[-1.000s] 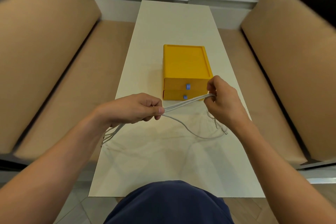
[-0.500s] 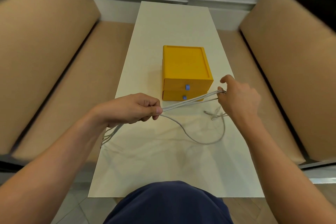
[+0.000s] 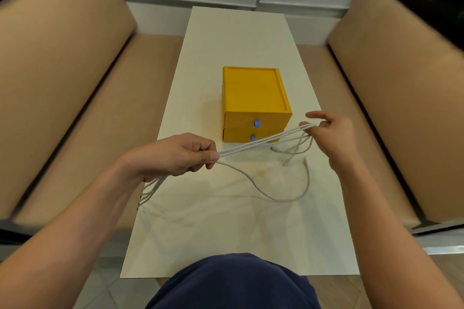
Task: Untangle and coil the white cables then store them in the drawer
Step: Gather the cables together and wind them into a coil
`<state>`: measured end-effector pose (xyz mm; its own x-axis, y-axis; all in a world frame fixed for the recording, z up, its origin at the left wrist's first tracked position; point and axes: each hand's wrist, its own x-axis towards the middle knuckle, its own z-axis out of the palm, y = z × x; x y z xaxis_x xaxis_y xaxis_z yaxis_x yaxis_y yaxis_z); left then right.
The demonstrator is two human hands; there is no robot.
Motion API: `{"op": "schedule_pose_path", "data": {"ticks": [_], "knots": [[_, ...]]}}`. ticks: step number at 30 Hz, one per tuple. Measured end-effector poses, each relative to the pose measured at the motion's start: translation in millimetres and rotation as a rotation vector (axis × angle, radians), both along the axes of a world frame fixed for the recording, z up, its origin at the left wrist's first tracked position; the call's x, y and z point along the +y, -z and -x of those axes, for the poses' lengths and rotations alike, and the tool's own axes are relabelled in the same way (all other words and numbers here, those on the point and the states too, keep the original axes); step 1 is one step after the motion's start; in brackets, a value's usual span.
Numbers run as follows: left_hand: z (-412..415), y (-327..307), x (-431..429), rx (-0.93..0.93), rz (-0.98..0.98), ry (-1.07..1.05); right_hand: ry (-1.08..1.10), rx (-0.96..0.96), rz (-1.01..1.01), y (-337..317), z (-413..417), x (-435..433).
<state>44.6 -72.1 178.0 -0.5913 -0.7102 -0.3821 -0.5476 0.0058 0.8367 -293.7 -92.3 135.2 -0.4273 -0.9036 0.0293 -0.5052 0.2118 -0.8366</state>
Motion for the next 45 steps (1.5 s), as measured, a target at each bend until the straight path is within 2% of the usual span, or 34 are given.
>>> {"op": "schedule_pose_path", "data": {"ticks": [1, 4, 7, 9, 14, 17, 21, 26, 28, 31, 33, 35, 36, 38, 39, 40, 41, 42, 43, 45], "knots": [[-1.3, 0.7, 0.0, -0.007, -0.001, 0.000, 0.008, 0.079, 0.035, 0.8, -0.4, 1.7], [-0.8, 2.8, -0.6, -0.009, -0.005, 0.003, 0.020, 0.523, 0.200, 4.3, -5.6, 8.2], [-2.3, 2.9, -4.4, 0.030, -0.014, -0.045, -0.100, 0.748, 0.457, 12.5, -1.1, 13.9], [-4.7, 2.9, -6.8, 0.058, -0.023, -0.075, -0.163, 0.813, 0.580, 20.6, 3.8, 15.6], [1.7, 4.9, -4.9, 0.026, -0.032, -0.016, -0.060, 0.577, 0.390, 35.8, -4.5, 12.8], [3.8, 6.5, -3.6, 0.014, -0.030, -0.020, 0.044, 0.501, 0.464, 30.1, -6.9, 11.4], [0.6, 6.4, -5.3, 0.012, -0.029, -0.030, 0.041, 0.465, 0.453, 24.8, -6.3, 13.4], [2.1, 5.7, -6.2, 0.016, -0.039, -0.022, 0.025, 0.107, 0.382, 22.0, -22.0, 18.2], [4.6, 6.1, -5.9, 0.017, -0.040, -0.010, 0.049, 0.020, 0.384, 20.6, -26.1, 15.9], [5.1, 5.9, -6.3, 0.016, -0.035, -0.012, 0.093, -0.021, 0.452, 16.2, -28.7, 14.2], [4.4, 5.2, -6.7, 0.018, -0.030, -0.019, 0.058, 0.080, 0.476, 14.6, -24.8, 12.3], [3.7, 4.5, -7.1, 0.018, -0.019, -0.026, -0.013, 0.291, 0.320, 20.3, -11.1, 7.8], [3.7, 4.3, -7.2, 0.014, -0.009, -0.027, -0.074, 0.394, 0.115, 22.9, -1.2, 3.7], [4.3, 3.9, -7.0, -0.004, 0.020, -0.025, -0.265, 0.527, -0.447, 24.4, 6.3, 4.8], [4.7, 3.4, -6.7, -0.017, 0.036, -0.017, -0.344, 0.610, -0.627, 21.9, 5.1, 9.1], [5.1, 3.1, -6.7, -0.029, 0.052, -0.008, -0.376, 0.699, -0.689, 19.4, 3.1, 12.6], [5.6, 3.0, -6.7, -0.038, 0.066, 0.000, -0.386, 0.749, -0.664, 14.8, -1.6, 15.7], [6.0, 3.0, -6.5, -0.045, 0.078, 0.007, -0.401, 0.745, -0.558, 9.0, -8.0, 18.5], [6.4, 3.0, -6.3, -0.050, 0.088, 0.015, -0.452, 0.688, -0.409, 1.7, -18.0, 22.1], [7.8, 3.0, -6.4, -0.050, 0.106, 0.036, -0.594, 0.423, -0.096, -16.3, -46.1, 33.3]]}}
